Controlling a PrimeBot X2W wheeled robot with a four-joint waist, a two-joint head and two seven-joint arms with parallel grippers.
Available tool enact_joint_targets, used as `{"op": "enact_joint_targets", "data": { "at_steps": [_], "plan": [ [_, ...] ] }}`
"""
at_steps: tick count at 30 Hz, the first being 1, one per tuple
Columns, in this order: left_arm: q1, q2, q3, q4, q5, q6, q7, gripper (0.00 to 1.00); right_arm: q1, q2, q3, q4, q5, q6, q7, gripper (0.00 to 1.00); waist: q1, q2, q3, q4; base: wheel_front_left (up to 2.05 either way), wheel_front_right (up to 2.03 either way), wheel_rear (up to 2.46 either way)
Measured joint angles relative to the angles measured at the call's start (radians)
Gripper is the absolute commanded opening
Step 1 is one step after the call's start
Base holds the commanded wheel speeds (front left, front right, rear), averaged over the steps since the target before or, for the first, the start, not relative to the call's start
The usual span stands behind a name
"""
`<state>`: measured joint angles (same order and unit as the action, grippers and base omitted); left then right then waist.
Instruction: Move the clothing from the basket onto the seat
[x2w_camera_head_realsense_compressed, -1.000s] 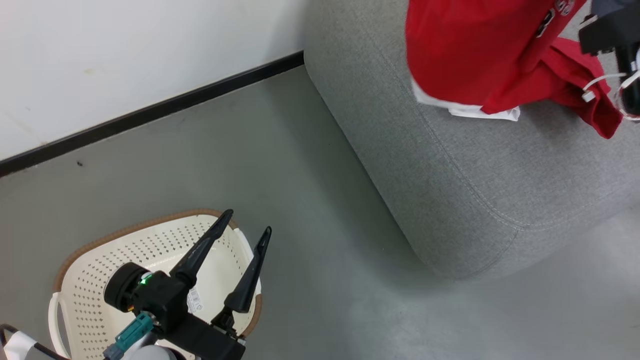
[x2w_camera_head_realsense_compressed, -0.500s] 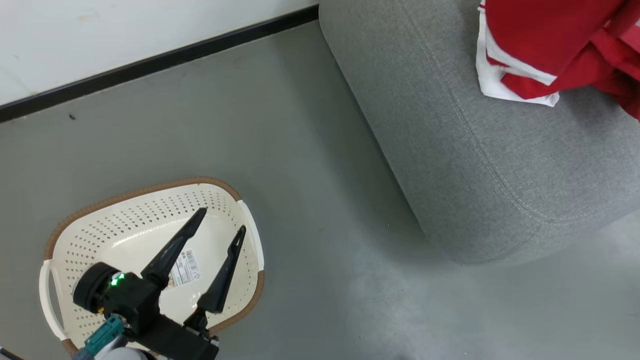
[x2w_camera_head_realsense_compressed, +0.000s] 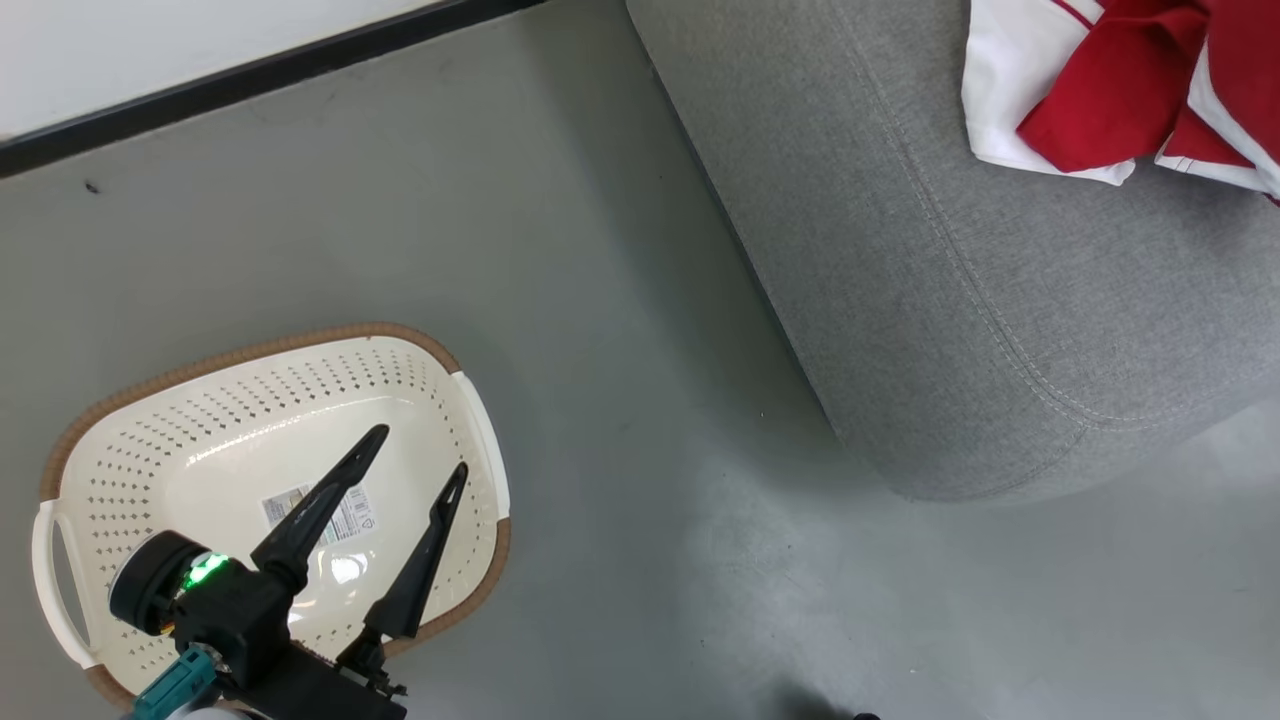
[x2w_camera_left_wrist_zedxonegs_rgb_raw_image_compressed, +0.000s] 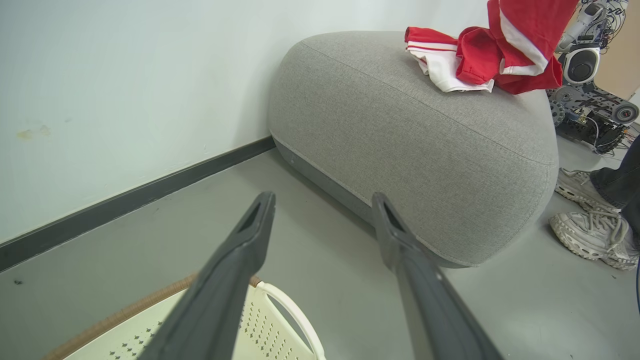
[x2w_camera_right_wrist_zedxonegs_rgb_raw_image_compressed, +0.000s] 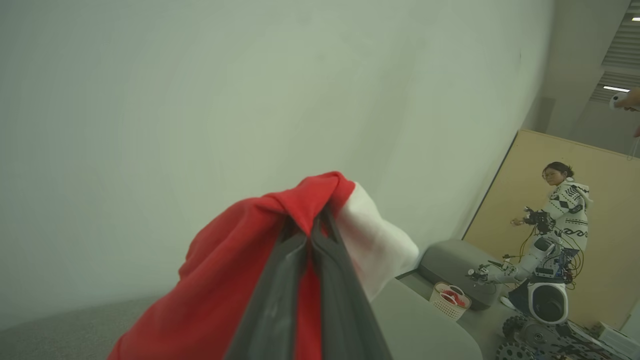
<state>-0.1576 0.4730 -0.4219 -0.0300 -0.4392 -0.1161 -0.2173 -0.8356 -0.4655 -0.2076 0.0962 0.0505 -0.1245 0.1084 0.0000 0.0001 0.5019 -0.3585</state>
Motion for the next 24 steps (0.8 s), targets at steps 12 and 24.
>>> {"op": "enact_joint_targets", "data": {
  "at_steps": [12,24],
  "plan": [
    [0.002,0.041,0.006,-0.039,-0.006,-0.007,0.006,1.00,0.059,0.127,-0.196,-0.058,-0.051,0.000,0.080,0.00,0.0000,0.0000,0.074,0.012,0.00,0.00,0.00],
    [0.001,0.097,0.020,-0.052,-0.017,-0.008,0.006,1.00,0.084,0.276,-0.277,-0.058,-0.070,0.000,0.110,0.00,0.0001,-0.0001,0.158,0.042,0.00,0.00,0.00]
  ]
}}
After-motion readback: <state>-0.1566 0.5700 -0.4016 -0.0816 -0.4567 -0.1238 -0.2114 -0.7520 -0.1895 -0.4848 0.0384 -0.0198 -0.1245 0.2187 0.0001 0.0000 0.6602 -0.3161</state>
